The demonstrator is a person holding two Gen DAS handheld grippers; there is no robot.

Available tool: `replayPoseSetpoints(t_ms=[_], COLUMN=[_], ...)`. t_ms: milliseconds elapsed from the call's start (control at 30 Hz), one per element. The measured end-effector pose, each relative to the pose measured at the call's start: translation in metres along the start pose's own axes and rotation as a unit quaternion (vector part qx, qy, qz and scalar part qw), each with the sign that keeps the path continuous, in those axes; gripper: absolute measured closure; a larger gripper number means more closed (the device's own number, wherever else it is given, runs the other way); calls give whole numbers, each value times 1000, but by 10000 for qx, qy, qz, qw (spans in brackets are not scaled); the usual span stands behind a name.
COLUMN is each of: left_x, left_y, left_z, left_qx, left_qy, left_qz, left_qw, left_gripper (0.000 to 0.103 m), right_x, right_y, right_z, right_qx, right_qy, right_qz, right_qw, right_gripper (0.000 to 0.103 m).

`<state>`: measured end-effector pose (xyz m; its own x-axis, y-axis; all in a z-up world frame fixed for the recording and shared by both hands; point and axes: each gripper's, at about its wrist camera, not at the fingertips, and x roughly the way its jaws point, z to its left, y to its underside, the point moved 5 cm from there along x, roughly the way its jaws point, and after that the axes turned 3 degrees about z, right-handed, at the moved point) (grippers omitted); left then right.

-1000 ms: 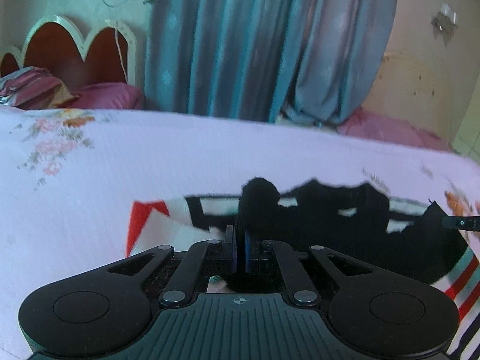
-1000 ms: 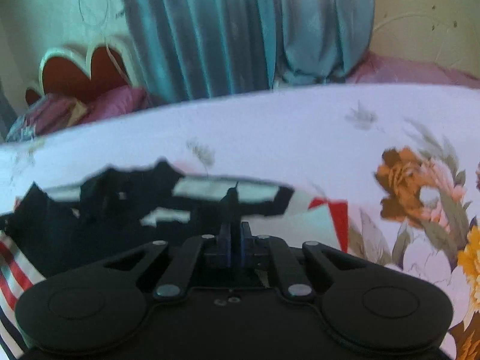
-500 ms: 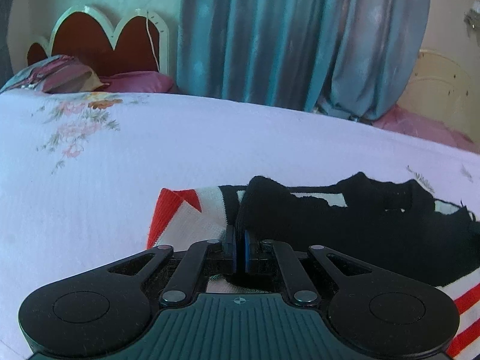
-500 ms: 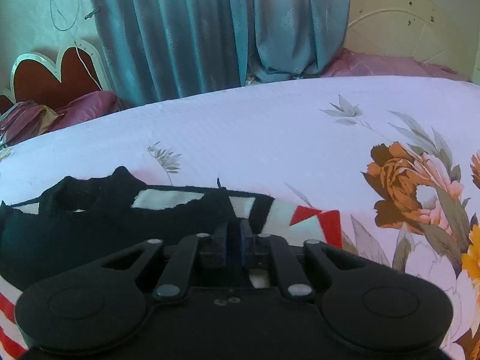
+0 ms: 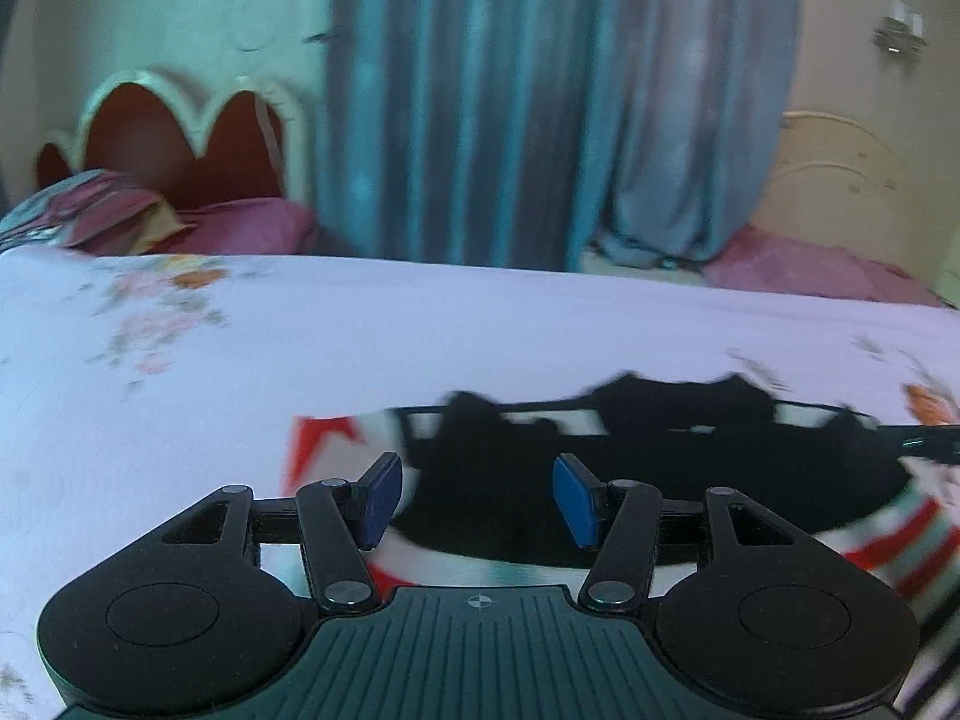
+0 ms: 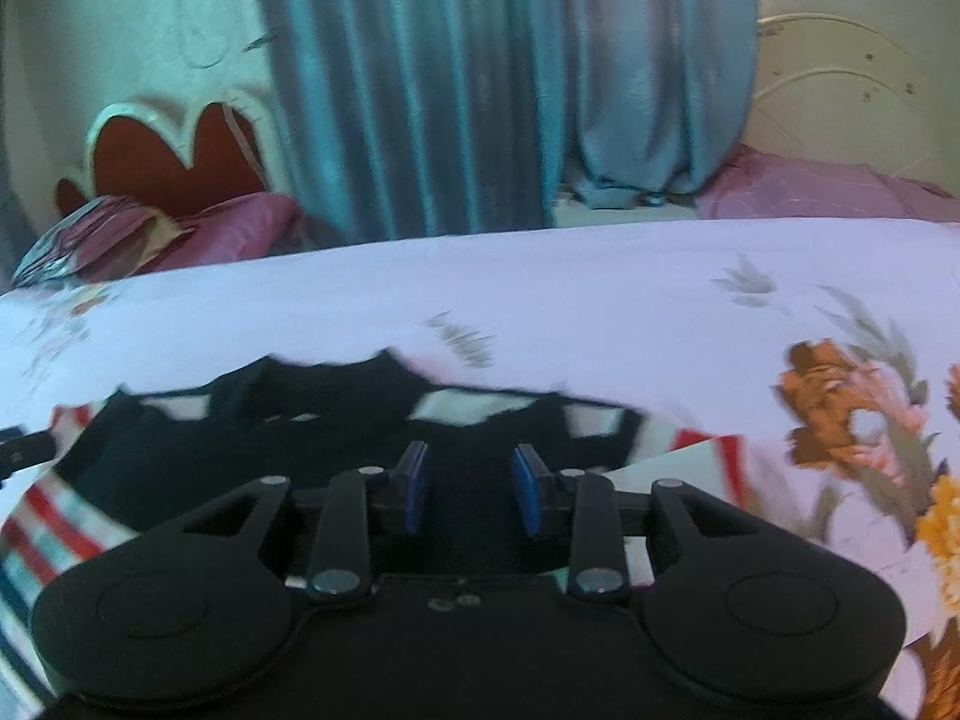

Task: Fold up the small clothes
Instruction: 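Fold the held black hem over the sweater body with both tools, then open both tools and lift them off the folded hem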

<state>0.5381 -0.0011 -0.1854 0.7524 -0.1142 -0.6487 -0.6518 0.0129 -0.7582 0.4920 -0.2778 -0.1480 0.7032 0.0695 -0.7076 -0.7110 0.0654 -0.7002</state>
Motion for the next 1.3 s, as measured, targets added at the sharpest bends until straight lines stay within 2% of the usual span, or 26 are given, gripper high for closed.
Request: replayPoseSetpoints(t_ms=[167, 267, 333, 433, 567, 633, 767, 833, 900, 1033, 1300], left_x=[5, 14, 22, 32, 33, 33, 33, 29, 22, 7, -19], left_y=[5, 14, 18, 26, 30, 31, 31, 30, 30, 32, 44], left_z=[-38, -56, -61, -54, -38, -27, -16, -14, -13, -15, -49], left_qx=[155, 324, 413, 459, 561, 536, 524, 468, 392, 352, 589], left_qy=[328, 322, 190, -80, -279, -370, -402, -452, -485, -399, 126], left_qz=[205, 374, 465, 619, 594, 589, 599, 626, 640, 578, 539], left_qw=[9991, 9983, 9979, 9970, 9963, 9961, 9960, 9959, 9960, 9969, 9967], left_gripper=[48, 48, 48, 48, 48, 48, 48, 48, 48, 48, 48], right_x=[5, 7, 11, 17, 23, 20, 16, 15, 11, -7, -23], right_y=[9, 14, 16, 19, 28, 31, 32, 32, 31, 29, 43], right_z=[36, 49, 50, 38, -4, -21, -23, -22, -18, 4, 59], right_qx=[-214, -275, -308, -342, -232, -140, -253, -206, -125, -195, -431], right_qy=[-223, -280, -204, 111, 640, 611, 745, 762, 684, 370, -213], right_qz=[127, 178, 208, 253, 348, 308, 302, 329, 339, 195, 184], right_qw=[9994, 9991, 9991, 9990, 9971, 9976, 9964, 9963, 9970, 9989, 9987], right_gripper=[74, 73, 67, 63, 68, 78, 78, 74, 69, 69, 66])
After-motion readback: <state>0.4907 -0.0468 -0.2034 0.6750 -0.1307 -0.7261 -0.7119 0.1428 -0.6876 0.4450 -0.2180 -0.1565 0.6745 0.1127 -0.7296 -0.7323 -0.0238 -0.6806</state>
